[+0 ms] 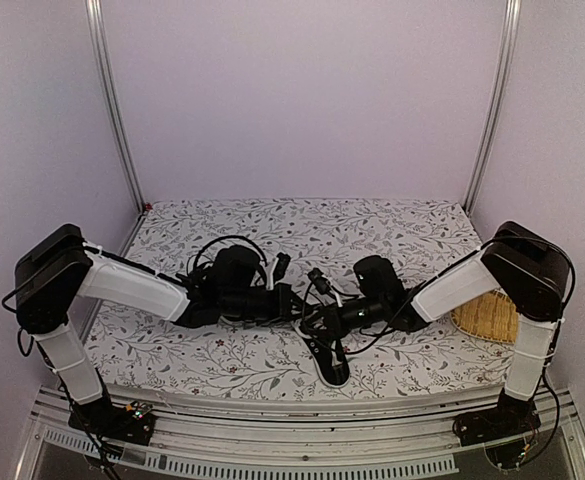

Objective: Tie the shoes
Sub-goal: Pass from the right arm to the left

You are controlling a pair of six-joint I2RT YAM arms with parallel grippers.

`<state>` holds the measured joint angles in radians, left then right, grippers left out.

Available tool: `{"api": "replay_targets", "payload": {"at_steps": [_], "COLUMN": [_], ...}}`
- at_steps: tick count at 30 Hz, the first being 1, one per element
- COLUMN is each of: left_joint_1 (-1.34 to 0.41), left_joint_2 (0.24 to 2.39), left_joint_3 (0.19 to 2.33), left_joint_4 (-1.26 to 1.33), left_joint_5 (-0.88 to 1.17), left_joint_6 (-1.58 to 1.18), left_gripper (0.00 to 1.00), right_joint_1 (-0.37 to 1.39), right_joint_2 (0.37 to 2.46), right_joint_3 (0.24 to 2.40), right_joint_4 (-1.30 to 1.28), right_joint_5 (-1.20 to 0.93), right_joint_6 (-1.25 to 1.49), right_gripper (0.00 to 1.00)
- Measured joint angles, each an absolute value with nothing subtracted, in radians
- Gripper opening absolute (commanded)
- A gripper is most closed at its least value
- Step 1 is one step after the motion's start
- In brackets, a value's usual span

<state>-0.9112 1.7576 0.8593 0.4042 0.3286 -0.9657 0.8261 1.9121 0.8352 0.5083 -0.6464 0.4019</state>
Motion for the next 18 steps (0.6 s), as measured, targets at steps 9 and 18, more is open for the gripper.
{"api": "replay_targets", "payload": {"at_steps": [9, 18], "left_joint_1": [-0.915, -0.915], "left_joint_2": [1.725, 1.728], "left_joint_3": [0.846, 0.781], "left_joint_4": [0.255, 0.332], "left_joint_5": [0.219, 0.241], "left_joint_6": [-0.944, -0.984], "left_gripper": [0.3, 0.28], "right_joint_1": [0.825, 0.824], "right_joint_2": [1.921, 1.918], "right_joint_3": [0.836, 0.805], "right_joint_4": [0.498, 0.501], "right_joint_5": [-0.637, -0.637], "right_joint_6": [0.401, 0.402], "right_gripper": [0.02, 0.02]}}
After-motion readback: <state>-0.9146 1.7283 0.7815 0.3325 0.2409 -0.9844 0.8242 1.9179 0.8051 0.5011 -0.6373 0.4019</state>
